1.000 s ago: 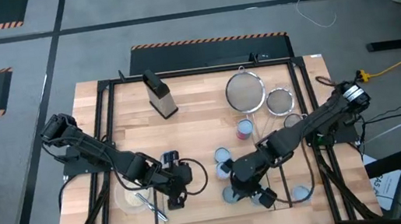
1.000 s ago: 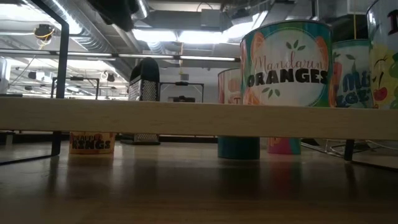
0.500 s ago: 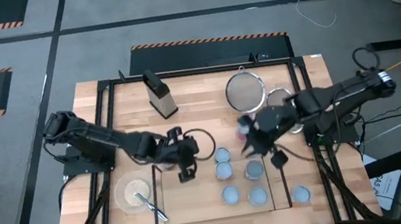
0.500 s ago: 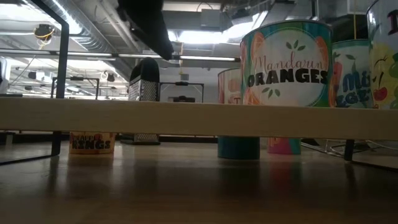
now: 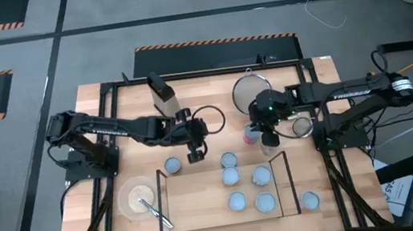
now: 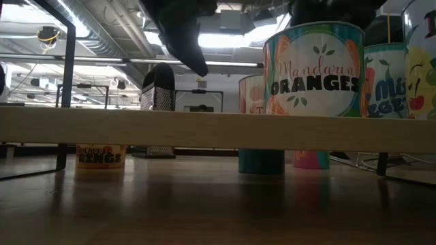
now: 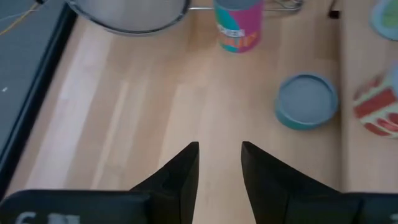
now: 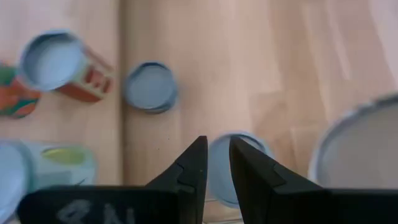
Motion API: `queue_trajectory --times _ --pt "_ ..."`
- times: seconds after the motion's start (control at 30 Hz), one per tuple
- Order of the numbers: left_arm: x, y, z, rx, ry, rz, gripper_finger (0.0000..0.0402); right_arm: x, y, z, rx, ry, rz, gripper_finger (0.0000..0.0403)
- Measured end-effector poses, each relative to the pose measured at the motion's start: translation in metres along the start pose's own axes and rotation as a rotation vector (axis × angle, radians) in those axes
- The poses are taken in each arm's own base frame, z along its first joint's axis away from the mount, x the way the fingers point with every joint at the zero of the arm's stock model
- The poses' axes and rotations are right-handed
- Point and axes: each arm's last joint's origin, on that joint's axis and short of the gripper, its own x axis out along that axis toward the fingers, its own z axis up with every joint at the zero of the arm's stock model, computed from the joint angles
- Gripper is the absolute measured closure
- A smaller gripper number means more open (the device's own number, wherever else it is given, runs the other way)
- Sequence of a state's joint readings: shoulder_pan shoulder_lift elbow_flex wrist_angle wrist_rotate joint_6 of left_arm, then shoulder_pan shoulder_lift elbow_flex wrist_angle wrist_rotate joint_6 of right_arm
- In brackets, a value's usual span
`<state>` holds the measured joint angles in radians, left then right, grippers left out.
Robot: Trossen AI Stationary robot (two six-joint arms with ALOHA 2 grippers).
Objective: Pick and place cans onto a shelf
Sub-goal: Put the canned chicken soup on the shelf
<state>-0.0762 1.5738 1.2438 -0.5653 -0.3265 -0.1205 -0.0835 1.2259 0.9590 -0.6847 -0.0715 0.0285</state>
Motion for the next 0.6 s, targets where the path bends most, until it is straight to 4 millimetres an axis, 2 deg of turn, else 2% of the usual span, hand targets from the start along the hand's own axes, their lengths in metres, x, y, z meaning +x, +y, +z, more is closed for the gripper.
queue_trajectory --times 0.23,0.6 --pt "0.004 0.013 0.001 -0.031 0.007 0.025 0.0290 0.001 -0.026 -0.006 0.083 0.027 -0.063 0.0331" --pt "0.005 0.017 0.001 -0.038 0.009 0.032 0.0291 0.007 -0.044 -0.012 0.157 0.096 -0.101 0.0331"
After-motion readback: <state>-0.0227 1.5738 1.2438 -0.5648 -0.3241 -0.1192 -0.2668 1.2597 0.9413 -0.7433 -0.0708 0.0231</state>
